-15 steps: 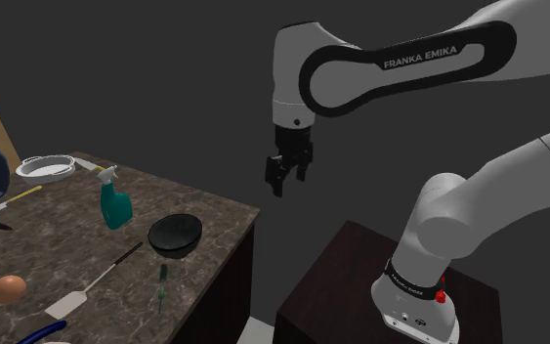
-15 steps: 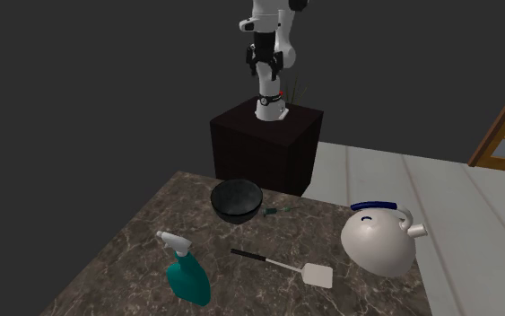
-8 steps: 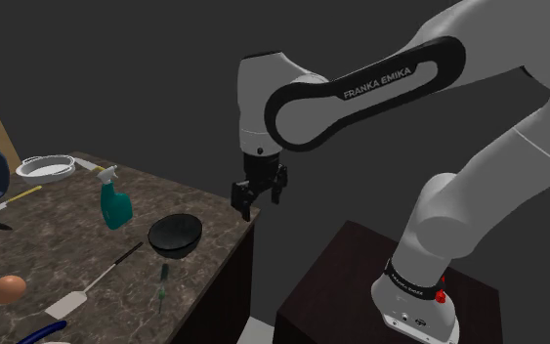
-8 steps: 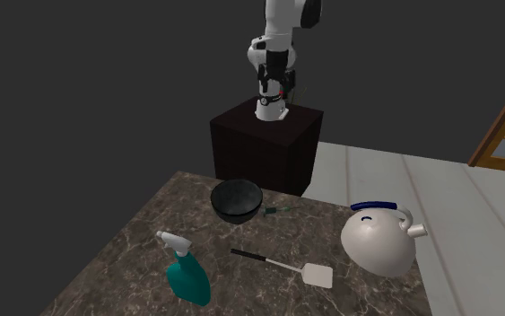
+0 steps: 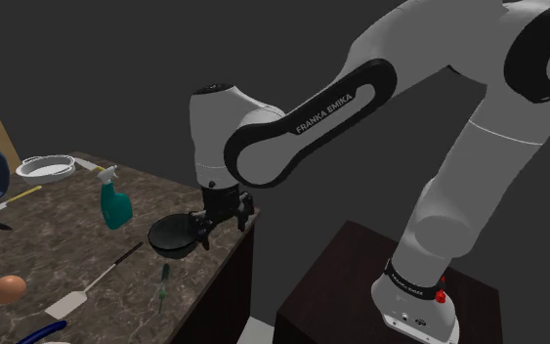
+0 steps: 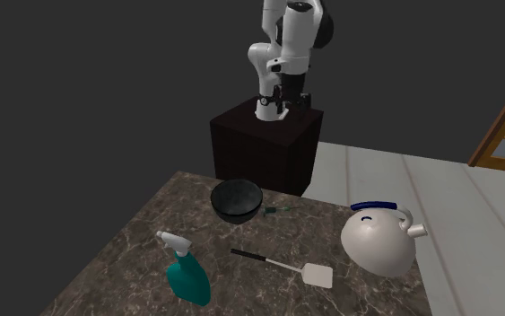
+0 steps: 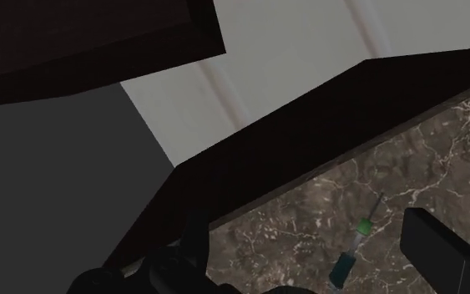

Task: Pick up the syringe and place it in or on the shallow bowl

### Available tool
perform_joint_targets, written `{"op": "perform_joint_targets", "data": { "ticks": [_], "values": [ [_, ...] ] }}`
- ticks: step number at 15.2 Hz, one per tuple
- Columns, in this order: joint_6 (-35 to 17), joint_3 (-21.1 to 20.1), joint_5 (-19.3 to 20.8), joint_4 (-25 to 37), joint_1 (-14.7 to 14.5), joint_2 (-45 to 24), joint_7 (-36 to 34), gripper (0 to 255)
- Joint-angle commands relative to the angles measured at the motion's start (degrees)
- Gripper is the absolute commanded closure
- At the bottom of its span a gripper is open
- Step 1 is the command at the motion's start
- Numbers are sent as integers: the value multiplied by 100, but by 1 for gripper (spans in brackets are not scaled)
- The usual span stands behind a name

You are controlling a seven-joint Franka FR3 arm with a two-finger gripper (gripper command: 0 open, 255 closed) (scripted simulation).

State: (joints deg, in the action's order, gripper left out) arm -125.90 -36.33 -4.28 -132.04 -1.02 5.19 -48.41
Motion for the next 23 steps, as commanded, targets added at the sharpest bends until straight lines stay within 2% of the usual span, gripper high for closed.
{"op": "perform_joint_targets", "data": {
  "ticks": [1,5,11,15,23],
  "values": [
    [-189,-119,377,277,16,-529,-512,0],
    [-378,-114,1240,985,-232,-1626,-1553,0],
    [-351,316,2191,2313,-983,-3115,-2697,0],
    [-200,636,2538,3374,-1504,-4032,-3164,0],
    [-577,808,2738,3346,-1623,-4398,-3280,0]
  ]
}}
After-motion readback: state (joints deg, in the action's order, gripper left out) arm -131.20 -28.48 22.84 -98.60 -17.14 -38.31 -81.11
